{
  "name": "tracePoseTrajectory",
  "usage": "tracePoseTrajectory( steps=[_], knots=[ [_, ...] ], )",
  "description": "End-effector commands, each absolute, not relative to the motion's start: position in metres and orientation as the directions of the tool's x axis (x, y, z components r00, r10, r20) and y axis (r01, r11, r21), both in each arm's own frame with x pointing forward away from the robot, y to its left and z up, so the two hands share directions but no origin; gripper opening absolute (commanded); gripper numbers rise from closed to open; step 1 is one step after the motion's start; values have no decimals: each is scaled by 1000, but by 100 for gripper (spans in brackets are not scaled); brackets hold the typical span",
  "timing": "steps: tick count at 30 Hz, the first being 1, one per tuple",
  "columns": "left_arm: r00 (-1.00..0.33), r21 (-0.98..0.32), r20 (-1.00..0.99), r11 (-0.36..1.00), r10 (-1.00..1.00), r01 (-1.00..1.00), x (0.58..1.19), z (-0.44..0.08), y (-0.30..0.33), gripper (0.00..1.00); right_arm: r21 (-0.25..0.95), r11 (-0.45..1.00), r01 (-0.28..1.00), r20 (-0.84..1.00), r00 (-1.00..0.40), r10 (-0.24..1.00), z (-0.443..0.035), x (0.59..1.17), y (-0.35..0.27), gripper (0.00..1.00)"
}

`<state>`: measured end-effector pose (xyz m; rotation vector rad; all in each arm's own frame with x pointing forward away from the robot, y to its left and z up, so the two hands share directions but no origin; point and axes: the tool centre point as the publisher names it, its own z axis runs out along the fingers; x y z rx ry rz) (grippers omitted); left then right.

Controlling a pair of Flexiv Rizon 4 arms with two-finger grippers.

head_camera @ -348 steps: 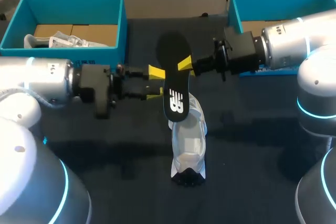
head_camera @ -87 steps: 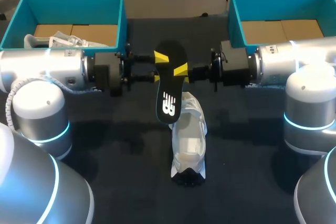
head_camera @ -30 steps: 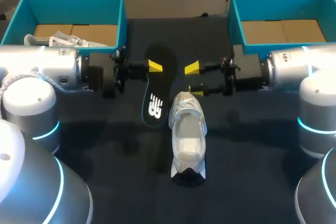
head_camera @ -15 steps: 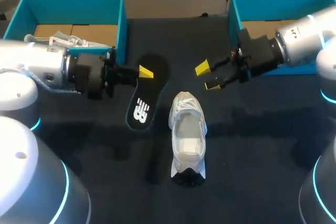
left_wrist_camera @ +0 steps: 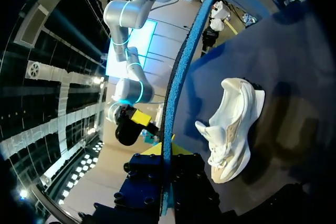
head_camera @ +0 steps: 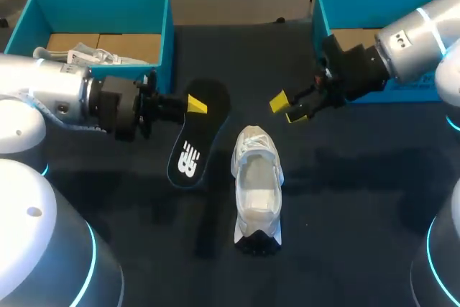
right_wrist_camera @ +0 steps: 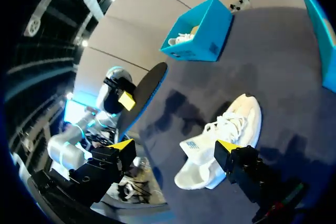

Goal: Take the shoe out of the shoebox, open the shoe tongue, remove and reinsert the insole, then place the shoe into the shoebox

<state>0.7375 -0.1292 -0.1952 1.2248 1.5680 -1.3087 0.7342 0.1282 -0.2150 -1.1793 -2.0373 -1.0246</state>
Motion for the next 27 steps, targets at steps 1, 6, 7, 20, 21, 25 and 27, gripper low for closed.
tracePoseTrajectory(
  steps=[1, 6, 7, 20, 21, 25, 27],
  knots=[
    [-282, -277, -937, 54, 208, 959, 713, -195, -123, 0, 425, 426, 799, 594, -601, 535, -209, 709, 105, 100],
    [-353, -347, -915, 66, 194, 936, 689, -200, -123, 0, 459, 495, 738, 534, -674, 511, -219, 698, 88, 100],
    [-367, -361, -910, 67, 191, 930, 683, -202, -123, 0, 461, 516, 722, 518, -691, 504, -221, 696, 86, 100],
    [-508, -503, -842, 78, 180, 861, 654, -206, -128, 0, 440, 573, 691, 483, -720, 498, -233, 687, 76, 100],
    [-508, -503, -842, 78, 180, 861, 654, -206, -128, 0, 440, 573, 691, 483, -720, 498, -233, 687, 76, 100],
    [-508, -503, -842, 78, 180, 861, 654, -206, -128, 0, 440, 573, 691, 483, -720, 498, -233, 687, 76, 100],
    [-508, -503, -842, 78, 180, 861, 654, -206, -128, 0, 440, 573, 691, 483, -720, 498, -233, 687, 76, 100]
  ],
)
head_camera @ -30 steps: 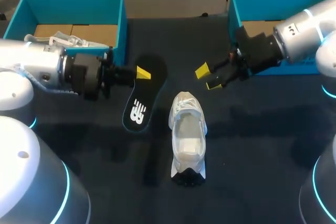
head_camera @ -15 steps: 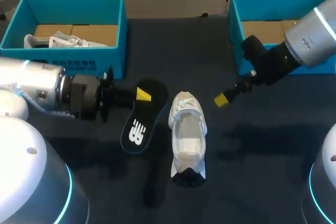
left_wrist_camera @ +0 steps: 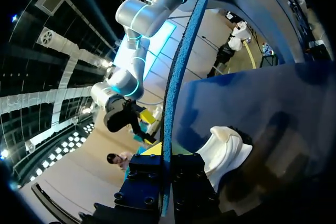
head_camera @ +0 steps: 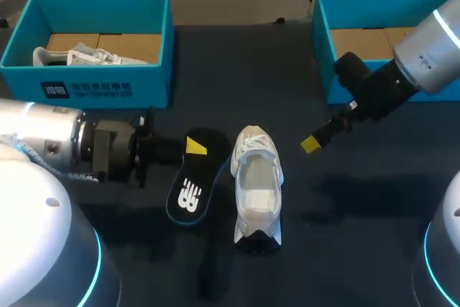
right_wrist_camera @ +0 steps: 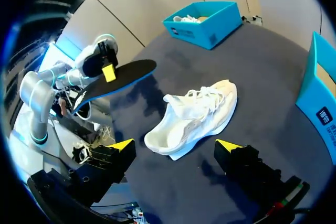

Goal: Take the shoe out of the shoebox, open the shoe tongue, remove and reinsert the insole, then place the shoe into the shoebox

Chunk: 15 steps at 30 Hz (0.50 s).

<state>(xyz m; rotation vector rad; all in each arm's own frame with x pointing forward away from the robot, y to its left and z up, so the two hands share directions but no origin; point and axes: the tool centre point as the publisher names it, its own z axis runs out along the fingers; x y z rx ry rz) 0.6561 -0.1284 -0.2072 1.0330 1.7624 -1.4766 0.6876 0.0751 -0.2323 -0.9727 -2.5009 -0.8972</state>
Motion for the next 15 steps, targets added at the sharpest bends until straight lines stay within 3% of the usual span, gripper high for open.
tracePoseTrajectory(
  steps=[1, 7, 15],
  knots=[
    [-508, -503, -842, 78, 180, 861, 654, -206, -128, 0, 440, 573, 691, 483, -720, 498, -233, 687, 76, 100],
    [-560, -550, -809, 106, 176, 828, 640, -199, -132, 0, 441, 608, 661, 422, -750, 509, -249, 673, 69, 100],
    [-671, -663, -712, 115, 206, 739, 618, -197, -144, 0, 457, 719, 524, 281, -852, 442, -283, 652, 56, 100]
  ],
)
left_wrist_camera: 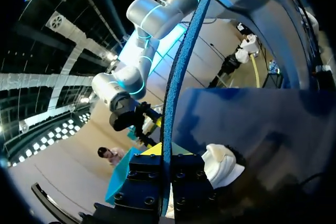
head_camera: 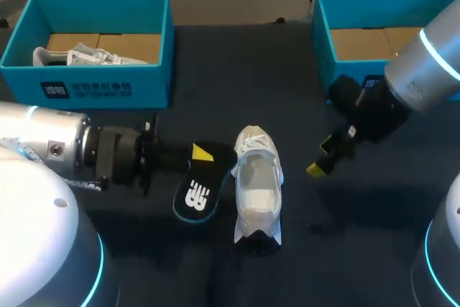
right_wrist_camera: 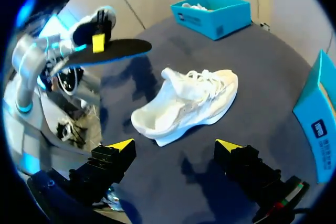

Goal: Take the shoe out of the shoebox, open the shoe tongue, remove and reinsert the insole, then place the shoe into the shoebox

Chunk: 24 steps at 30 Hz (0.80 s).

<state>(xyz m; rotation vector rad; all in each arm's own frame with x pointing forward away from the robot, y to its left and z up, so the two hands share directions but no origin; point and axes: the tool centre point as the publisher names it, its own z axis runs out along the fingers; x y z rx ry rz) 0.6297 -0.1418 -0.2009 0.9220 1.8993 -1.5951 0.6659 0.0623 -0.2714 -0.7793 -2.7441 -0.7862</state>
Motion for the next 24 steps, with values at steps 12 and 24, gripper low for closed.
tracePoseTrajectory(
  steps=[12, 24],
  knots=[
    [-721, -713, -654, 133, 227, 689, 601, -199, -149, 0, 428, 774, 467, 232, -884, 405, -293, 643, 59, 100],
    [-726, -719, -633, 144, 270, 680, 588, -203, -153, 0, 318, 864, 390, 134, -921, 366, -303, 647, 68, 100]
  ],
)
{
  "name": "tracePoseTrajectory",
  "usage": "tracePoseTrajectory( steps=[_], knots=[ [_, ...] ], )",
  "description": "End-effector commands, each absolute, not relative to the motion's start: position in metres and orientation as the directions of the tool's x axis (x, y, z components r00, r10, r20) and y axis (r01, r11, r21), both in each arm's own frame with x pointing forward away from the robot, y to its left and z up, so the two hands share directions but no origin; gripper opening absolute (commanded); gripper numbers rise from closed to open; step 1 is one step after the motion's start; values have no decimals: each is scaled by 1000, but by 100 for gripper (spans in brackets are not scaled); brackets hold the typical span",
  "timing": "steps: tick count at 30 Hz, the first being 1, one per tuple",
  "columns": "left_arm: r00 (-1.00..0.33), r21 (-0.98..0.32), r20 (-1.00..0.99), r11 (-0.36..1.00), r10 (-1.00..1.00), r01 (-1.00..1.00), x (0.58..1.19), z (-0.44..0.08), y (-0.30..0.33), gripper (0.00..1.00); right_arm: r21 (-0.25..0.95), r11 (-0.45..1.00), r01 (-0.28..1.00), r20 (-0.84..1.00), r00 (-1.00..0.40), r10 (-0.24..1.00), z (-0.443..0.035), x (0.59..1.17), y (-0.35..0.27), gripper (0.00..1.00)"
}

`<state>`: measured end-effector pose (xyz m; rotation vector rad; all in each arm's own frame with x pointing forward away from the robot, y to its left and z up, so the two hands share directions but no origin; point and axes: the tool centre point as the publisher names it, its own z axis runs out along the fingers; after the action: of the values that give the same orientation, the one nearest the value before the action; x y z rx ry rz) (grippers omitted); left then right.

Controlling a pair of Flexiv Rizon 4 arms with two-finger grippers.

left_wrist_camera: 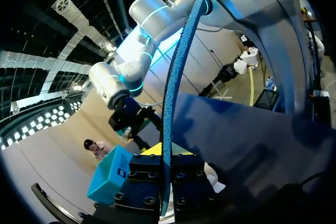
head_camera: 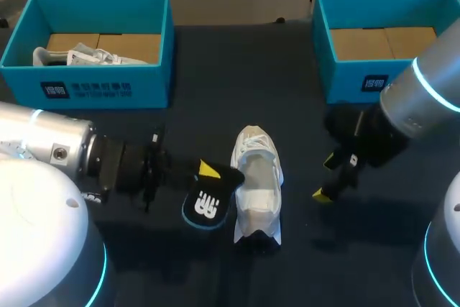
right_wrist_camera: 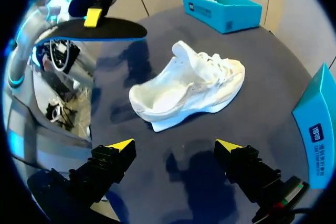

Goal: Take the shoe out of the shoebox, open the shoe tongue, remove and reinsert the insole, then place the shoe into the shoebox

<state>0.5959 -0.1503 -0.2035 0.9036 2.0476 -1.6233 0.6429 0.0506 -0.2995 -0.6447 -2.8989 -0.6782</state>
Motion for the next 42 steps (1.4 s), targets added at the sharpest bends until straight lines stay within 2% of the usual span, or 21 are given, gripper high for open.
tracePoseTrajectory(
  steps=[1, 13, 19, 31, 33, 42],
  knots=[
    [-727, -719, -632, 148, 269, 679, 585, -203, -154, 0, 298, 879, 372, 128, -928, 350, -306, 647, 71, 100],
    [-728, -724, -622, 143, 288, 675, 563, -222, -163, 0, 262, 941, 213, -1, -975, 221, -325, 642, 87, 100],
    [-729, -726, -655, 103, 199, 680, 555, -233, -172, 0, 228, 943, 242, 15, -969, 245, -338, 641, 92, 100],
    [-729, -726, -655, 103, 199, 680, 555, -233, -172, 0, 228, 943, 242, 15, -969, 245, -338, 641, 92, 100],
    [-741, -737, -642, 108, 198, 667, 556, -235, -174, 0, 196, 952, 234, 14, -972, 236, -339, 645, 95, 100],
    [-747, -745, -631, 104, 209, 659, 556, -237, -178, 0, 189, 964, 188, -15, -981, 195, -335, 649, 98, 100]
  ],
)
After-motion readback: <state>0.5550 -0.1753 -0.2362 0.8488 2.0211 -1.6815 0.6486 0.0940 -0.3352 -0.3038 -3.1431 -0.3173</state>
